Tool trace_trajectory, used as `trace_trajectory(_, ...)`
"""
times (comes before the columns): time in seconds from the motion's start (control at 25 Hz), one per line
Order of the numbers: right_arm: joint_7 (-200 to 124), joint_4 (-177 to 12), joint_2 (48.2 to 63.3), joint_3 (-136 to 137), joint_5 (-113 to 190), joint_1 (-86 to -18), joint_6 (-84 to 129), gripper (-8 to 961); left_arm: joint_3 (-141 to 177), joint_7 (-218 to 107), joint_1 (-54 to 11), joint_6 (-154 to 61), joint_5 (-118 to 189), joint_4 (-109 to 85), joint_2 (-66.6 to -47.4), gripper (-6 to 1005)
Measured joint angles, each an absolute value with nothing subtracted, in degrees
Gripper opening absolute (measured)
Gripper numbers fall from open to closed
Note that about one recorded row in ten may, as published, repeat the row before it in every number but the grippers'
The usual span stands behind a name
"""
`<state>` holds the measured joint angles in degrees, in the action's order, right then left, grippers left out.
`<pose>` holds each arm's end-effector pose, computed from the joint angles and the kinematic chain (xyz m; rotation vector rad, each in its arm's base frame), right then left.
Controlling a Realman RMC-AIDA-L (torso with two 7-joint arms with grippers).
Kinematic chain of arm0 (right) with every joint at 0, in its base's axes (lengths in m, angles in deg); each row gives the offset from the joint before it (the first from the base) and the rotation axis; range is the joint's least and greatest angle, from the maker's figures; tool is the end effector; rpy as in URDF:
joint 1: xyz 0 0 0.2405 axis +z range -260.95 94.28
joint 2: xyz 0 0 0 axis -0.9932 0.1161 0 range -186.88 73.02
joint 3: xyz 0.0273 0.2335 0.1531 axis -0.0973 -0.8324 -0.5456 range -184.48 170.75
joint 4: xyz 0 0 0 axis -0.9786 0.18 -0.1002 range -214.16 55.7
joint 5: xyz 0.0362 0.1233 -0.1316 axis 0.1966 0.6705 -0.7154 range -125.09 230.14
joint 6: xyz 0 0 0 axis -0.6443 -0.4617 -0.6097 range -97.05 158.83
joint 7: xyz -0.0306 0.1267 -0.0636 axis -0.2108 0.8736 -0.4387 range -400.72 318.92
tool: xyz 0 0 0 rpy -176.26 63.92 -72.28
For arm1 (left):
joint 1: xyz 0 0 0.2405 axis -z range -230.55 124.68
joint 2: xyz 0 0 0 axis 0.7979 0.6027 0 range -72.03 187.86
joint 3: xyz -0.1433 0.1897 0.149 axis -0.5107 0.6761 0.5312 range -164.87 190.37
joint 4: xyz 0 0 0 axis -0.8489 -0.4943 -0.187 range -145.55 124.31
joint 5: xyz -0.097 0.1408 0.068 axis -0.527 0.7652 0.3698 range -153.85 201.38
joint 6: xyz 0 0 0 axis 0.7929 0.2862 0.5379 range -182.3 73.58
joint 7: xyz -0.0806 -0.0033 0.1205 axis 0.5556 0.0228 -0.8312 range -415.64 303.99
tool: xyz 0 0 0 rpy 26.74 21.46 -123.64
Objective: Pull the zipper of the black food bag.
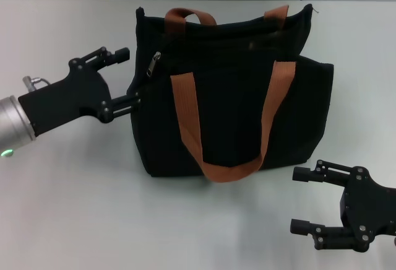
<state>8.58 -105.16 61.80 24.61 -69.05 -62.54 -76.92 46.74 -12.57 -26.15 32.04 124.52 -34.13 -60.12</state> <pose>0.2948 0.2170 -0.0267 -2.8293 0.2995 0.9827 -0.2877 0.3100 -0.0116 -2.4204 -0.1857 -0.8051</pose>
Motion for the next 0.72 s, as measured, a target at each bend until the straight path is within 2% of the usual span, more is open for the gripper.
trace_trajectory(0.6,8.6,-105.2,61.81,24.2,-69.0,-62.1,-77.0,812,45.9,-14.5,-25.2,30.1,123.6,-34.3,-60.43,677)
trace_trajectory(0.72,8.6,-105.2,61.81,23.9,-69.0,-62.1,-77.0,812,45.9,-14.8,-25.4,31.5,123.0,-34.3,-60.43,577)
